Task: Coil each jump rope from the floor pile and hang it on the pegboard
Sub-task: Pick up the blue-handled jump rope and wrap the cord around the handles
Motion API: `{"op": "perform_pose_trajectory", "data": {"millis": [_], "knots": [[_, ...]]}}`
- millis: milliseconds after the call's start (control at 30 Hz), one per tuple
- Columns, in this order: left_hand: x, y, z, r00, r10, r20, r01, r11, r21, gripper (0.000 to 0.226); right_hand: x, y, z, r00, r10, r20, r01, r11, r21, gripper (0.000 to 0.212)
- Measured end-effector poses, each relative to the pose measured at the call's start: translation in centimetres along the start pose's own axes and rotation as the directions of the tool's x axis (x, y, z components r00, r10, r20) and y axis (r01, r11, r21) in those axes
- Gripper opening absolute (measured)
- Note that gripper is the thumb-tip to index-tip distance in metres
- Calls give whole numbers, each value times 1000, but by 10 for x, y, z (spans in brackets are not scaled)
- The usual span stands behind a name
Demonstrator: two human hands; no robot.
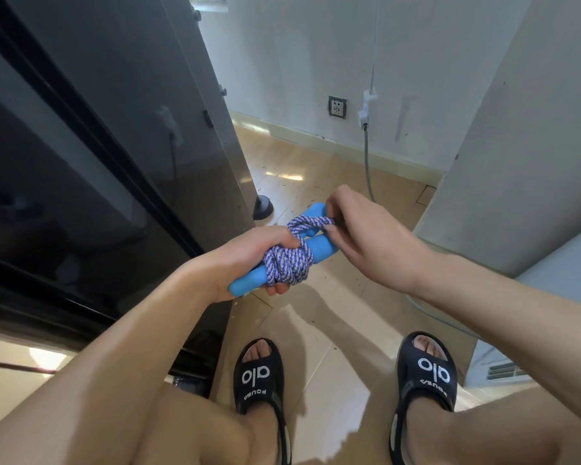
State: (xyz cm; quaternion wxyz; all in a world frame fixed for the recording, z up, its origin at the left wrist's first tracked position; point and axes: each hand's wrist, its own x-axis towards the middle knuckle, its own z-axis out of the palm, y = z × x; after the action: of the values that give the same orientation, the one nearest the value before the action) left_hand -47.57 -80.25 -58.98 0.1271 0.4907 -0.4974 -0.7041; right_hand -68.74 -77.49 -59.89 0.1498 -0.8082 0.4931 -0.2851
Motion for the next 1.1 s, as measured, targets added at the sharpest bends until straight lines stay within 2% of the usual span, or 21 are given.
{"op": "perform_pose_trajectory", "data": {"millis": [67,133,267,400,467,567,667,767,867,933,1000,1100], "knots": [[-1,-1,-1,1000,9,-13,-8,1000,4,43,3,1,1,1000,20,-8,-19,998,62,13],[0,-3,-2,999,23,-27,-22,999,41,43,4,-1,0,993,115,21,-117,982,149,21],[2,-4,-3,998,40,-43,-36,995,89,45,8,-4,-6,940,309,144,-341,838,426,20],[3,-6,-7,998,43,-35,-39,994,102,45,12,1,-16,906,315,281,-419,756,504,4],[2,-6,-8,999,44,-25,-41,994,102,45,12,4,-20,893,296,339,-443,714,543,4],[3,-5,-6,999,50,-16,-47,991,129,44,13,5,-20,885,298,359,-457,706,542,15],[4,-1,-5,1000,24,-6,-22,981,194,41,15,5,-25,902,304,306,-421,777,468,21],[3,1,6,998,-3,69,-25,917,398,25,19,-5,-24,933,254,256,-334,876,349,18],[7,-6,26,996,-24,89,-28,836,548,14,18,-21,-10,939,156,307,-223,955,195,16],[9,-9,28,999,-10,52,-18,859,512,12,19,-19,-9,944,173,281,-229,956,181,20],[9,-9,22,999,34,25,-41,903,428,13,23,-8,-16,944,257,208,-298,935,195,24],[8,-10,16,995,97,-1,-90,930,356,20,25,1,-18,911,372,175,-411,846,339,26]]}}
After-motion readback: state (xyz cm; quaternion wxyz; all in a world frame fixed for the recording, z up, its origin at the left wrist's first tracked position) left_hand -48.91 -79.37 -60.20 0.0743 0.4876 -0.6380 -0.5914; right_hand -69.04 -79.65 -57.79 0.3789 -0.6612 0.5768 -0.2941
